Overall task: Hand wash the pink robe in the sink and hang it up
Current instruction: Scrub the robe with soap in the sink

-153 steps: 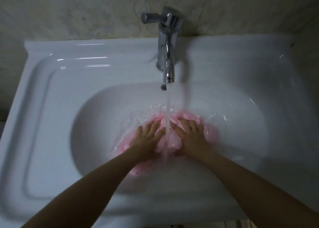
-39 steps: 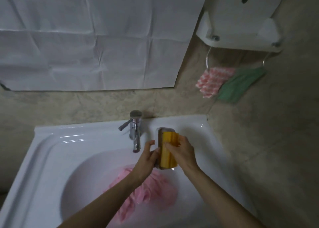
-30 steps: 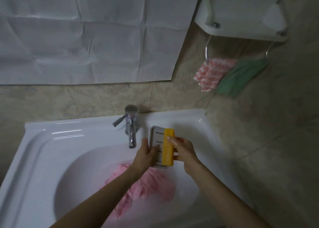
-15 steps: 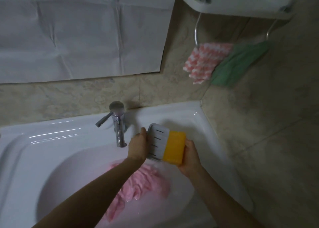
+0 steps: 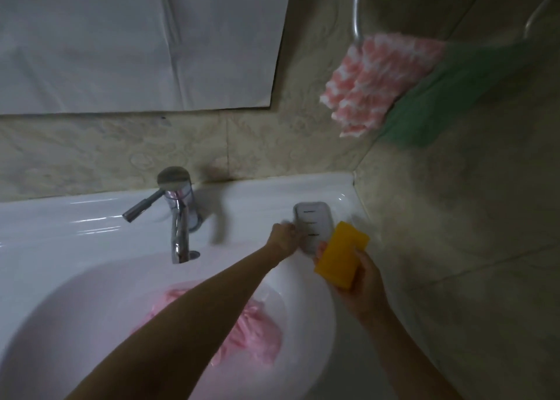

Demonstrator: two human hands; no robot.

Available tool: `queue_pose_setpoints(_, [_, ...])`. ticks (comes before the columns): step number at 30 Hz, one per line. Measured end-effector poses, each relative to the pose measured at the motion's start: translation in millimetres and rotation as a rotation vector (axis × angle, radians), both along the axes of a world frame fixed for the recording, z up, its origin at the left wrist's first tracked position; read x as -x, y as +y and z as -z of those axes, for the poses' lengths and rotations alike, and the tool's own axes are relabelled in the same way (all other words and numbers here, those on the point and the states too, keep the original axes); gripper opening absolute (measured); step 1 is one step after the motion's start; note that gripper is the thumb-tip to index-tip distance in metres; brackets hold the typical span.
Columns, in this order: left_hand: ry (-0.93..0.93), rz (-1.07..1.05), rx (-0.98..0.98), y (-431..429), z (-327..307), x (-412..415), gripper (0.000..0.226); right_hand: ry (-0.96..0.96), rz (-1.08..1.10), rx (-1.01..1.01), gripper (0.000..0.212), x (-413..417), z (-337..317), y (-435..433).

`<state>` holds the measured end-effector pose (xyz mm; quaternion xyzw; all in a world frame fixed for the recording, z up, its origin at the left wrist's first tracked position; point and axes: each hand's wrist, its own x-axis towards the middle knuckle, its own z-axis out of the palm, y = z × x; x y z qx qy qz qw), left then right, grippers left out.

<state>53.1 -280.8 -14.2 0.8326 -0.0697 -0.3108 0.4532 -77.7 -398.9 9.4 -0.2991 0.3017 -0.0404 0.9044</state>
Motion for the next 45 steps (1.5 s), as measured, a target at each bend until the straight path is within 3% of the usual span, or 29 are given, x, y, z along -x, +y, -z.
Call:
queue_pose_setpoints(5, [-0.139,-0.147,0.080,68,31,26,0.028,0.020,-0.075,-0.143,0.047,-1,10,15])
queue_pose_setpoints(7, [-0.229,-0.112,-0.131,120,59,47,0.028,0.077,-0.181,-0.090,0.055,1,14,34])
queue_pose_setpoints(9, [-0.261,0.048,-0.454,174,88,72,0.051,0.163,-0.298,-0.032,0.065,4,24,55])
queue_pose_setpoints(13, [-0.267,0.320,-0.586,220,114,96,0.073,0.283,-0.408,0.019,0.048,12,35,101])
queue_pose_setpoints(14, [-0.285,0.257,-0.509,215,107,95,0.073,0.309,-0.433,0.048,0.043,12,37,111])
queue_pose_setpoints(16, [-0.243,-0.047,-0.178,196,75,96,0.065,0.350,-0.506,0.180,0.037,7,38,130])
queue_pose_setpoints(17, [-0.098,-0.198,0.031,187,55,97,0.059,0.354,-0.554,0.278,0.030,3,38,141])
queue_pose_setpoints(19, [0.375,-0.313,0.385,175,26,100,0.054,0.327,-0.625,0.520,0.035,-5,38,163])
queue_pose_setpoints(21, [0.605,-0.361,0.528,175,16,106,0.052,0.296,-0.648,0.598,0.047,-9,33,182])
queue_pose_setpoints(23, [0.579,-0.467,0.589,182,14,109,0.048,0.271,-0.644,0.566,0.054,-13,28,194])
queue_pose_setpoints(25, [0.313,-0.530,0.380,200,24,110,0.060,0.235,-0.584,0.460,0.066,-13,31,197])
queue_pose_setpoints(27, [-0.051,-0.327,-0.238,230,48,111,0.086,0.245,-0.505,0.302,0.064,-13,35,193])
queue_pose_setpoints(28, [-0.105,-0.185,-0.509,241,61,114,0.092,0.257,-0.495,0.249,0.055,-13,35,190])
queue_pose_setpoints(29, [-0.074,-0.053,-0.651,248,73,118,0.096,0.266,-0.497,0.213,0.049,-12,35,185])
queue_pose_setpoints(32, [0.067,0.109,-0.650,235,93,122,0.115,0.246,-0.509,0.168,0.042,-6,33,173])
queue_pose_setpoints(34, [-0.014,0.145,-0.677,214,111,118,0.124,0.235,-0.517,0.147,0.042,1,33,168])
queue_pose_setpoints(37, [-0.177,0.285,-0.749,186,131,120,0.111,0.236,-0.515,0.168,0.047,10,39,160])
queue_pose_setpoints(39, [-0.274,0.342,-0.690,178,132,128,0.078,0.257,-0.500,0.192,0.047,19,40,158])
queue_pose_setpoints(41, [-0.239,0.266,-0.491,176,125,132,0.053,0.252,-0.487,0.179,0.053,25,44,151])
queue_pose_setpoints(44, [-0.139,0.114,-0.218,194,103,134,0.050,0.253,-0.426,0.173,0.046,33,40,148])
queue_pose_setpoints(45, [-0.104,0.044,-0.113,200,94,132,0.037,0.252,-0.405,0.156,0.048,34,37,147])
